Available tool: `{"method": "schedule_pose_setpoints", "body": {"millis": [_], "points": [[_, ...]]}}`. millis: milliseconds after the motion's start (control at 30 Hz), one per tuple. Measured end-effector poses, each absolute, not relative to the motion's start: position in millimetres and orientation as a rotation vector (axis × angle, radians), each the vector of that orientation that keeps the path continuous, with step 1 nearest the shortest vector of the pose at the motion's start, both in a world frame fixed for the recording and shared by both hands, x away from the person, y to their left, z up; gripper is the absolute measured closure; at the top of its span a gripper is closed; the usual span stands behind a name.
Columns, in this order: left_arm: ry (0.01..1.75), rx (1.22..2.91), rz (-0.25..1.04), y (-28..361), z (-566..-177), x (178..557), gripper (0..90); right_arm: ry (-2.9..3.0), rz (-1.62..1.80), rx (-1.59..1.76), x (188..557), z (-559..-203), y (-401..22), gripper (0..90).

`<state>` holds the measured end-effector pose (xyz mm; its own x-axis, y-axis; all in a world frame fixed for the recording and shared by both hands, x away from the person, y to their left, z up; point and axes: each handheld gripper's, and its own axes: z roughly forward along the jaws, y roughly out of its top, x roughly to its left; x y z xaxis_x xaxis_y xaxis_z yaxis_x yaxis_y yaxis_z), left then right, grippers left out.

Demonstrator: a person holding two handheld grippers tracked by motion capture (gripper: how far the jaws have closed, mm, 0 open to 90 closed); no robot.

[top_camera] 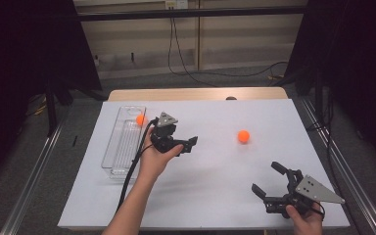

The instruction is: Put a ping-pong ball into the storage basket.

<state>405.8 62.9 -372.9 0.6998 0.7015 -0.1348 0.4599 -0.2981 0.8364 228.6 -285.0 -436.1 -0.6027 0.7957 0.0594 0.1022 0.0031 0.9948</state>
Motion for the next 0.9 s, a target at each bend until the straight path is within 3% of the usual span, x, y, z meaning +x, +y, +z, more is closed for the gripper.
{"method": "schedule_pose_setpoints", "body": {"millis": [900], "points": [[0.843, 1.977, 0.291, 37, -382, 405, 10.7, 1.745, 1.648, 0.923, 228, -436, -285, 2.5]]}}
